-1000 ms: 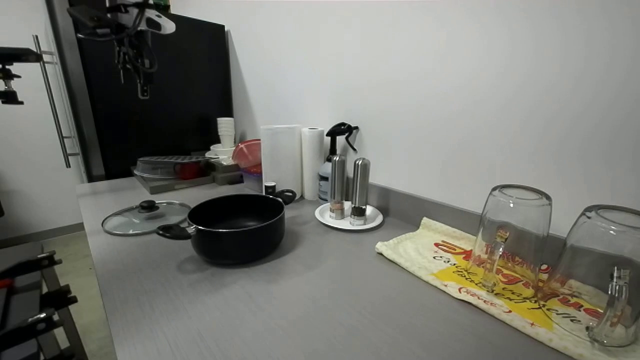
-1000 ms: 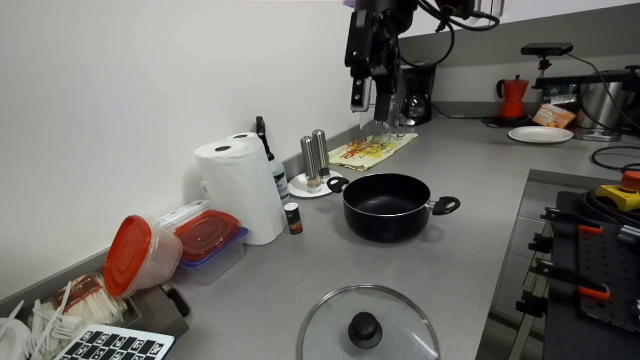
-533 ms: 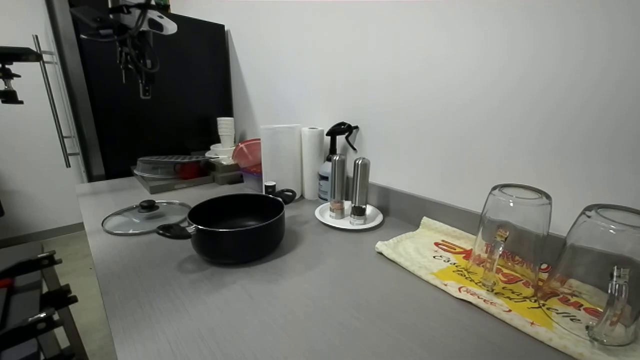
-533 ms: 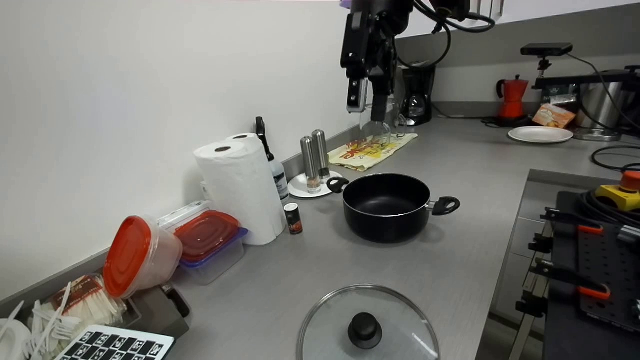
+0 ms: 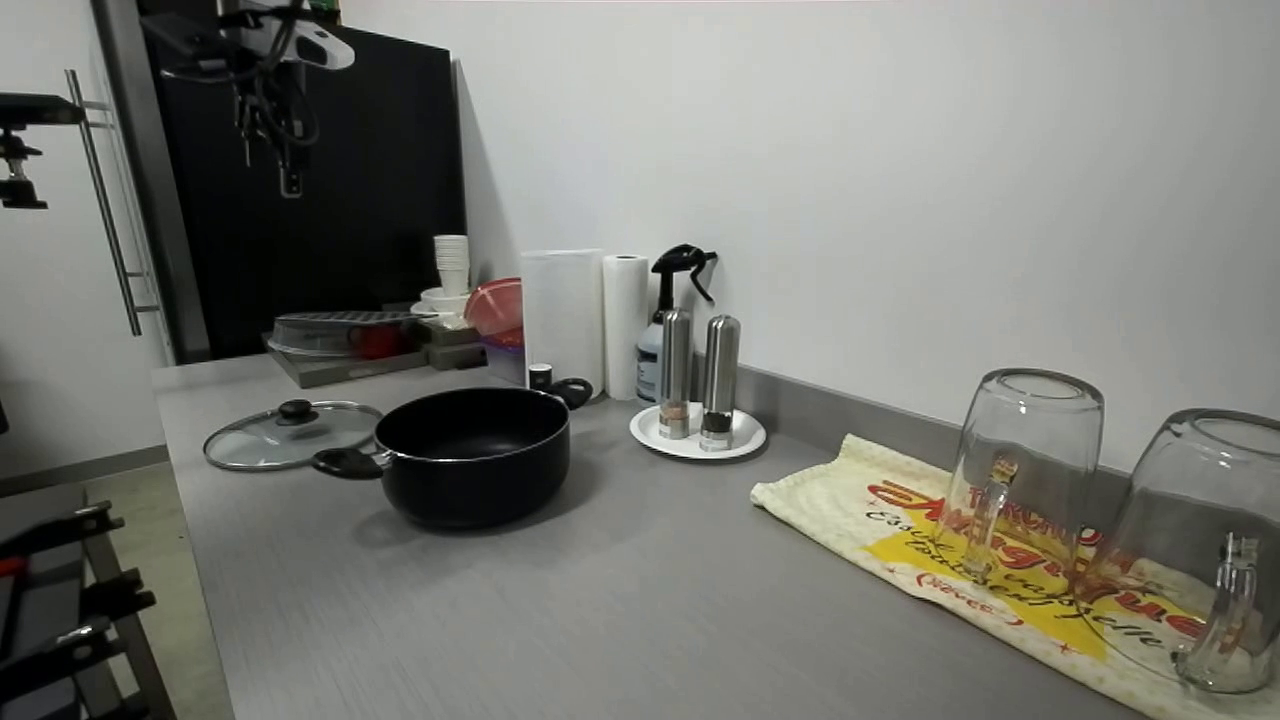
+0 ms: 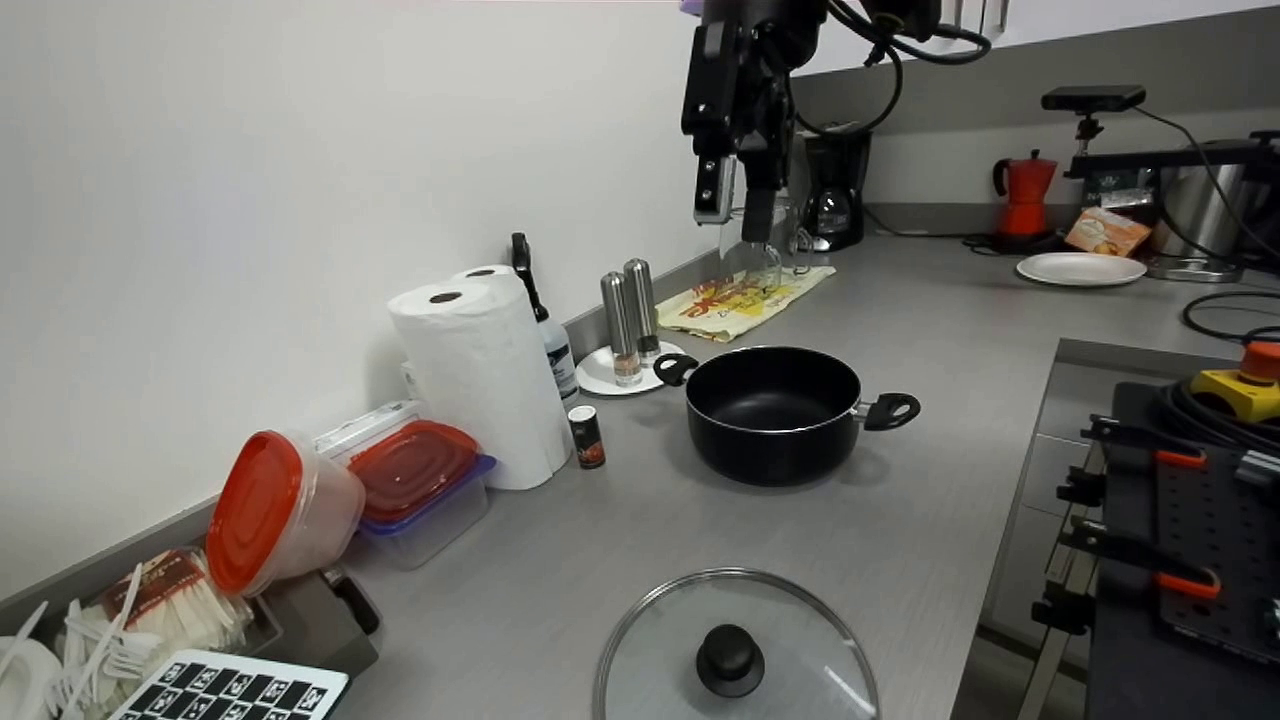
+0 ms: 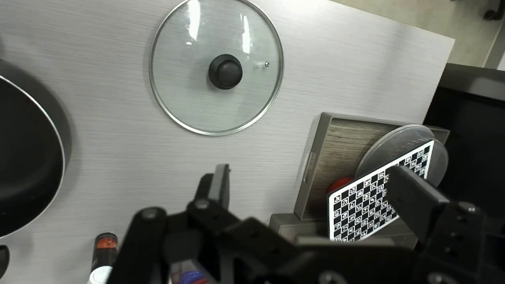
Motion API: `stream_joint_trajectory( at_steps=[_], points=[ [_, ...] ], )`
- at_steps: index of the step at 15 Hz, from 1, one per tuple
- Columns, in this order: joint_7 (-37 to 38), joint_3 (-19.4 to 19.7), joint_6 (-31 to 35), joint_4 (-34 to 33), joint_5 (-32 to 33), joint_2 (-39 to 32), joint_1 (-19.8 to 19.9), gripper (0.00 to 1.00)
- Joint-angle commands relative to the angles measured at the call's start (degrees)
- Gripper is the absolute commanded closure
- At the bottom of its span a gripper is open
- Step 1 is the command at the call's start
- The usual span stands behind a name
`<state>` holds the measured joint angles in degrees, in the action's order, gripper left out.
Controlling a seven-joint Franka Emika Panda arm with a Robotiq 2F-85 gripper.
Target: Cover the pot with the clear lid
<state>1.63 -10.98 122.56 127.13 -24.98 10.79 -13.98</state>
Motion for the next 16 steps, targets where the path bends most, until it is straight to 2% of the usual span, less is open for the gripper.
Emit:
stream_joint_trajectory(
  at_steps=[1,10,16],
  points=[
    [0.04,-0.19,-0.14,-0.12,0.01,-0.02,0.20,0.00],
    [0.01,-3.10,0.10,2.48,0.57,-2.45,-1.45,0.00],
    [0.05,-3.22,-0.15,2.75,0.37,-2.81,-1.44,0.00]
  ],
)
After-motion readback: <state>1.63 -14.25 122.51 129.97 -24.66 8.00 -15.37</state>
